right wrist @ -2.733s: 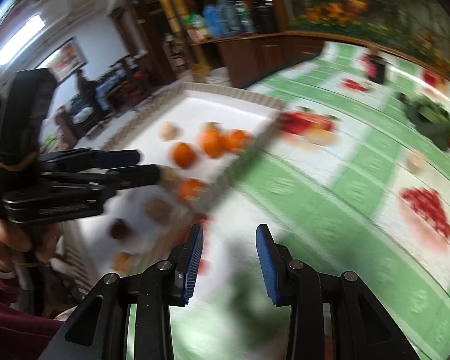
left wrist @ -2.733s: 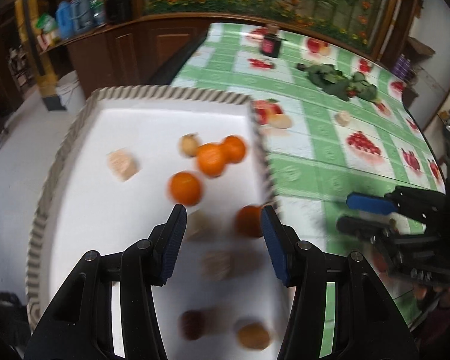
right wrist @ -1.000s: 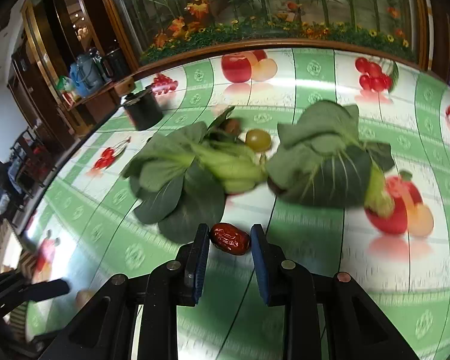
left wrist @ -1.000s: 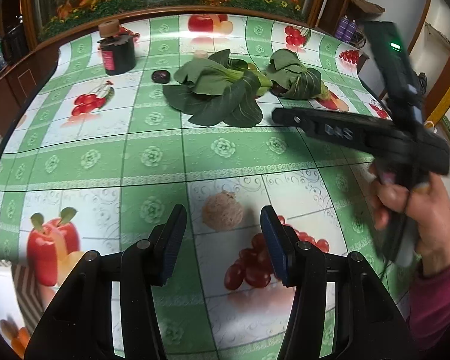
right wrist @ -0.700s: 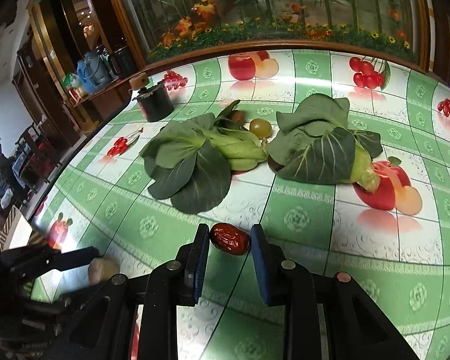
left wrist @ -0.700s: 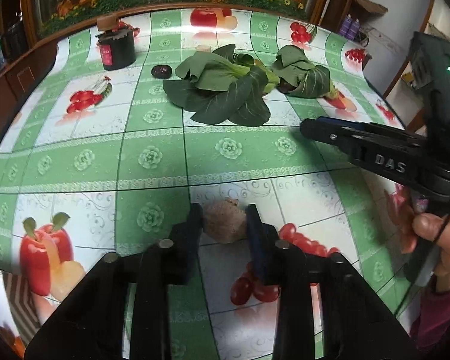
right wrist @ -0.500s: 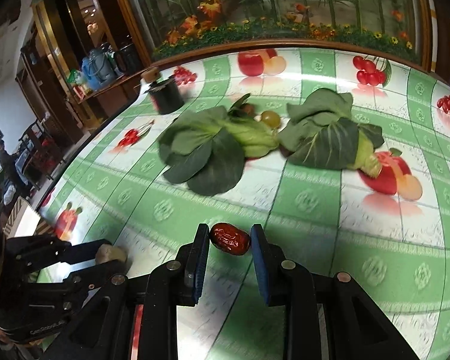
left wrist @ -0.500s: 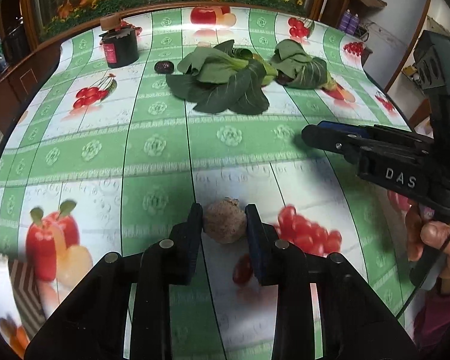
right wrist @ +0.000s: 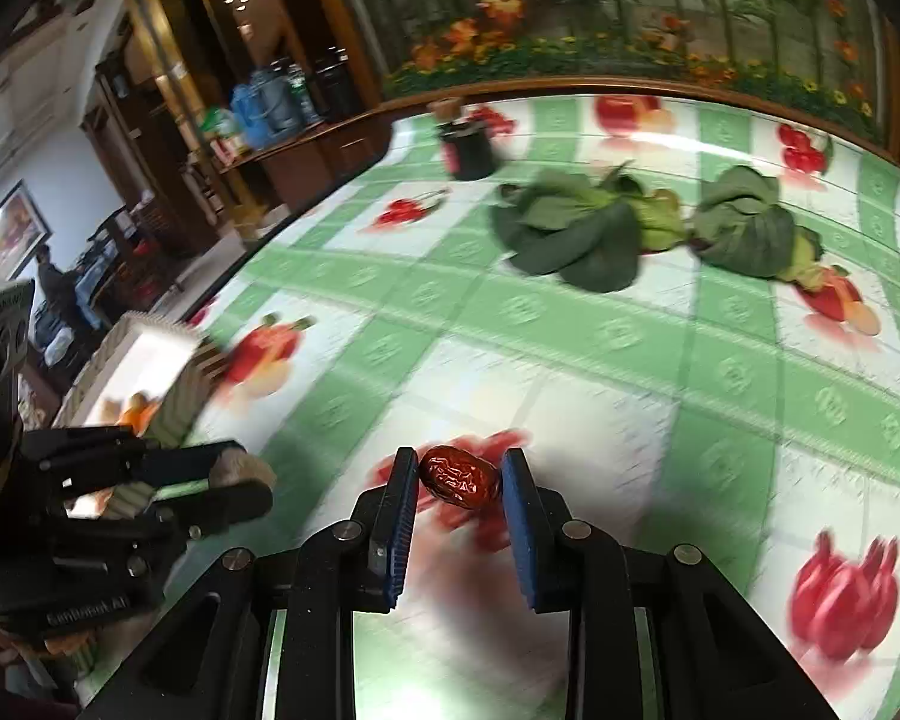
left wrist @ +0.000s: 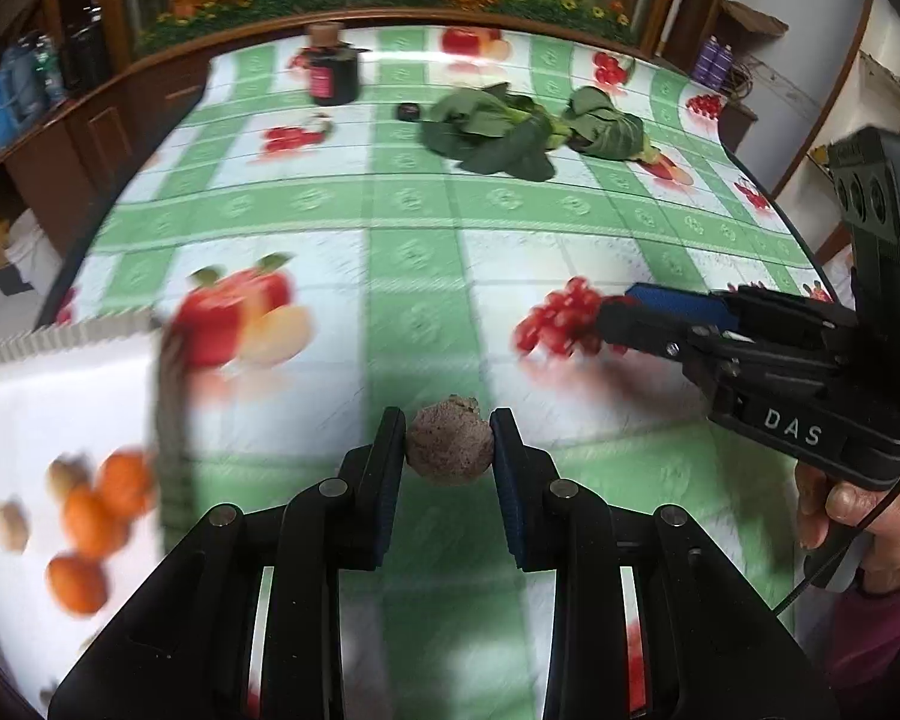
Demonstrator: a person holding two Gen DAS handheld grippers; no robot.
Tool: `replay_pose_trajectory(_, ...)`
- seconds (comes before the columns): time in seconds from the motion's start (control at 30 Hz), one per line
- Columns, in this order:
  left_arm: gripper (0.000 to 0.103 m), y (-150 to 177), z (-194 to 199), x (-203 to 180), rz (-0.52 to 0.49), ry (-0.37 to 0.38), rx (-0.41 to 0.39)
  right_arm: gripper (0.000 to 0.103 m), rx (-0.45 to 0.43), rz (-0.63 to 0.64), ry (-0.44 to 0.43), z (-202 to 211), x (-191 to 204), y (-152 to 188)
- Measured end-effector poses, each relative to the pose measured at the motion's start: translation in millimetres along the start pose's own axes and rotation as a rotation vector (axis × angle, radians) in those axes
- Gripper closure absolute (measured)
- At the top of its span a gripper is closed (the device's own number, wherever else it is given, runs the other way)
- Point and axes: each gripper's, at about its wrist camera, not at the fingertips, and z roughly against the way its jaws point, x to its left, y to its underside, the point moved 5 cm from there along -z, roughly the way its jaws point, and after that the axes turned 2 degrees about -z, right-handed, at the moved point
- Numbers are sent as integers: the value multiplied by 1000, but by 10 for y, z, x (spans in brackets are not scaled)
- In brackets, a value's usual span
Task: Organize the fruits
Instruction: 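Carry the date and ball into the white tray and open both tools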
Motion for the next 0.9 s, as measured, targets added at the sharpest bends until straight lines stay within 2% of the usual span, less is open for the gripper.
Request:
replay_pose_trajectory(0.4, 75, 586, 598, 662, 91, -124, -46, 76, 1, 110, -138, 85, 1113, 280)
replay_pose_trajectory(0.67, 75, 836, 828, 1037, 147, -174, -61, 76, 20, 214, -219, 23, 1809, 405)
replay_pose_trajectory(0.9, 75, 988, 935, 1309, 183, -220, -70, 76, 38, 281, -257, -52, 2220, 474)
